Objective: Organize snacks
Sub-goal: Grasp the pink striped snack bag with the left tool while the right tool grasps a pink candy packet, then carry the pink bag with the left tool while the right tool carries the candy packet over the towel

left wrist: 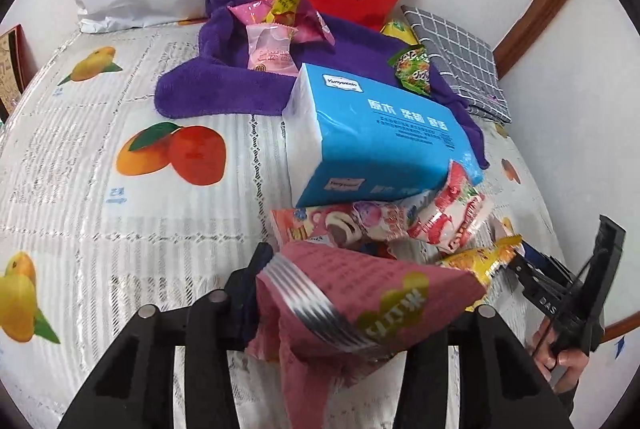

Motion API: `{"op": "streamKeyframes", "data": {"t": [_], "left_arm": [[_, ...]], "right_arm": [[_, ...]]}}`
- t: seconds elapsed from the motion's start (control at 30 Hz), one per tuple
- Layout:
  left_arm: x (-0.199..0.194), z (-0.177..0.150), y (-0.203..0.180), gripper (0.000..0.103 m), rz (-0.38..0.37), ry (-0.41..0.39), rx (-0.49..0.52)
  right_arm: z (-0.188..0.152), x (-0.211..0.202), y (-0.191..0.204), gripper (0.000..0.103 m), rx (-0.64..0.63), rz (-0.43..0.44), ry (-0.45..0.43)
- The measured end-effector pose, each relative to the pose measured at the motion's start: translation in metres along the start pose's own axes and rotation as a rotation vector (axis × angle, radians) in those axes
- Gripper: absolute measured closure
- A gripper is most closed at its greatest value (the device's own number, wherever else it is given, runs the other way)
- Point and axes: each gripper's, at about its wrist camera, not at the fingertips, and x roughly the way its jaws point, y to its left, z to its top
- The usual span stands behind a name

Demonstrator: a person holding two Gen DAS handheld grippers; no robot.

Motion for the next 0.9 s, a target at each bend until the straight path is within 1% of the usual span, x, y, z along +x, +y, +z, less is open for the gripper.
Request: {"op": "streamKeyframes", "data": {"t": [0.27,0.37,0.43,0.53,0.63,0.9], "left_arm": [[-0.026,-0.018,-0.001,0.062,-0.009,-0.021,0.014],[-0.034,-0.023,-0.002,0.062,0.002,-0.016,0.026],[-0.043,-0.027,-0.005,0.062,0.009,-0.022,0.048],[-0.058,-0.028,-0.009,0.062,0.013,-0.044,0.057],[-0.073,-0.028,-0.015,0.062,0.010,-0.066,0.061],[-0.103,-0.023,-0.036,0.062,0.012,-0.119,0.084]], "right_arm": [[0.000,0.000,0.002,0.050,-0.006,-0.010,-0.004],[-0.001,-0.004,0.000,0.050,0.015,-0.026,-0.013],[-0.004,-0.009,-0.002,0.051,0.038,-0.013,-0.007],[-0.006,-0.025,0.000,0.051,0.072,0.004,-0.023],[-0.004,-0.047,0.005,0.051,0.084,0.020,-0.058],[0.011,-0.099,0.031,0.051,0.047,0.002,-0.117]]}}
